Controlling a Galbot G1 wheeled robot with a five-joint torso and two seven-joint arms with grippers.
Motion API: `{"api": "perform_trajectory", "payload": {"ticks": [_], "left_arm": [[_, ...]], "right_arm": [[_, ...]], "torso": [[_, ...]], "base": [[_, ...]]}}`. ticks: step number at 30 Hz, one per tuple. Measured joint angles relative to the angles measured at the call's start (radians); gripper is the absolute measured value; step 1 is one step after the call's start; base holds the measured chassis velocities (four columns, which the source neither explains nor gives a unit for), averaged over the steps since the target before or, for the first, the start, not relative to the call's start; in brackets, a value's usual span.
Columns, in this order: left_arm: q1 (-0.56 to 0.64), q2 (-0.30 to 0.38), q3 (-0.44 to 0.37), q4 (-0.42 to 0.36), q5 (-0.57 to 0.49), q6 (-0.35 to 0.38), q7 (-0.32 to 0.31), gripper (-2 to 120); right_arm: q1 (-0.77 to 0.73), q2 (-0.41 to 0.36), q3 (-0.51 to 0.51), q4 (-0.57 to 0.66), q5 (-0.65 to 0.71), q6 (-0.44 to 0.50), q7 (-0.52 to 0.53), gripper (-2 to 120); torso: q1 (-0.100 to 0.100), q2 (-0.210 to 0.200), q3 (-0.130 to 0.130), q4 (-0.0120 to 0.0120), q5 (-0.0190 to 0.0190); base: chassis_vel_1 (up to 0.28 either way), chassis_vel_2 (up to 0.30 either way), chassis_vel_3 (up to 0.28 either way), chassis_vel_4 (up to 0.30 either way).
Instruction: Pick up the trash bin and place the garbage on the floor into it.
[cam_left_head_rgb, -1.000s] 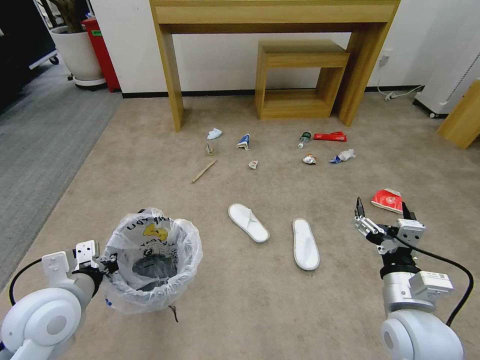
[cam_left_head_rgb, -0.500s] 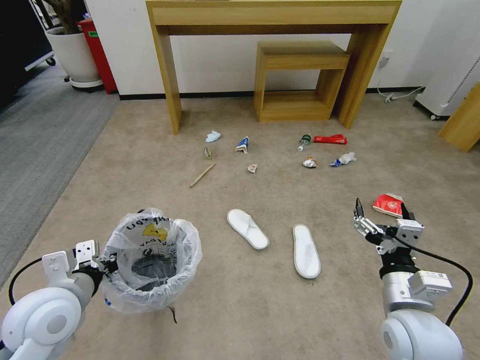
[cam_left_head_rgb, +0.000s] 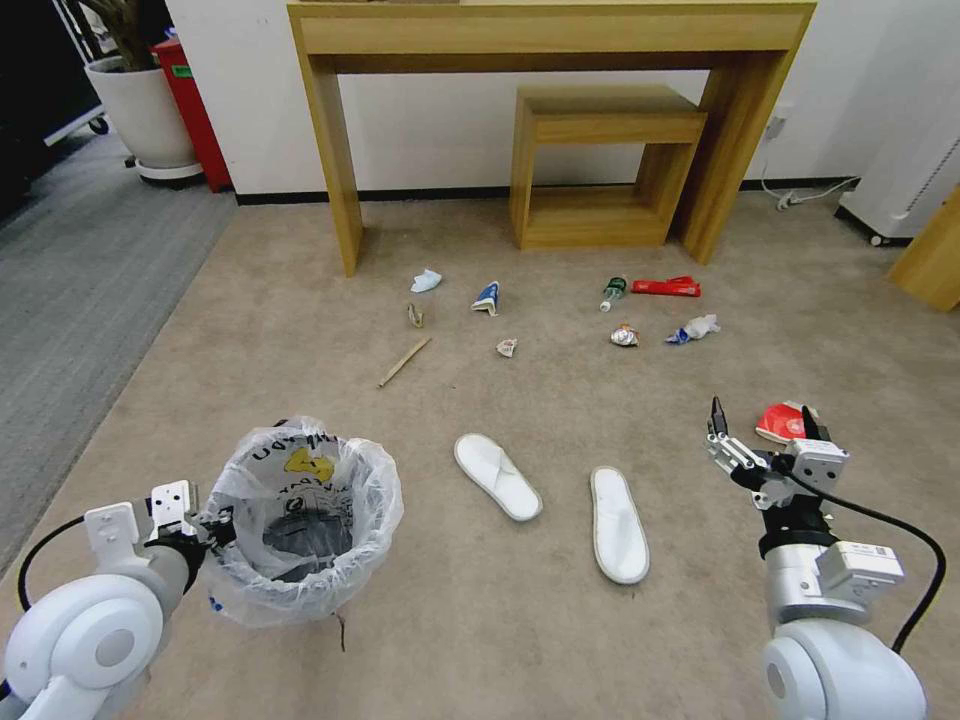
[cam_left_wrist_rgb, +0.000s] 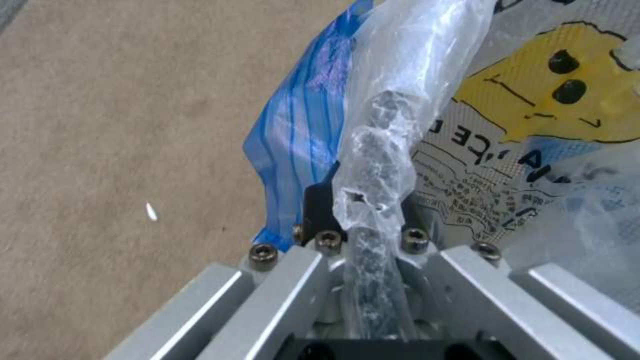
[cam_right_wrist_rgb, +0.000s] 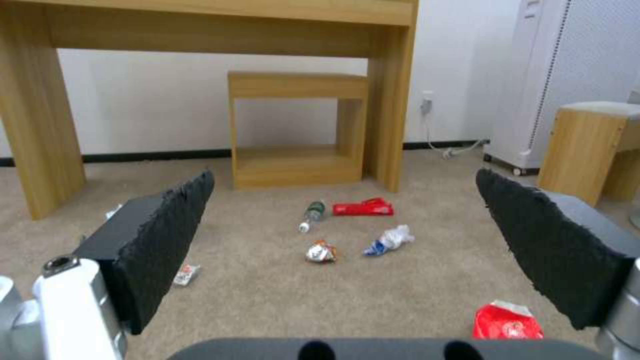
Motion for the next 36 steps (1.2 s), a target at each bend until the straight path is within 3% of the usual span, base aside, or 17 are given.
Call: {"api": "perform_trajectory", "payload": {"ticks": [24, 36], "left_arm": [[0.002, -0.009, 0.006, 0.004, 0.013, -0.003, 0.003, 0], [0.004, -0.022, 0.011, 0.006, 0.02, -0.004, 0.004, 0]], "right_arm": [[0.008, -0.004, -0.01, -0.003, 0.011, 0.001, 0.011, 100], [0.039, -0.038, -0.021, 0.002, 0.098, -0.088, 0.022, 100]], "torso": [[0.0, 0.0, 0.0, -0.0001, 0.0], [0.0, 0.0, 0.0, 0.0, 0.0]], "base": [[-0.087, 0.077, 0.075, -0.079], [0.0, 0.0, 0.0, 0.0]]}}
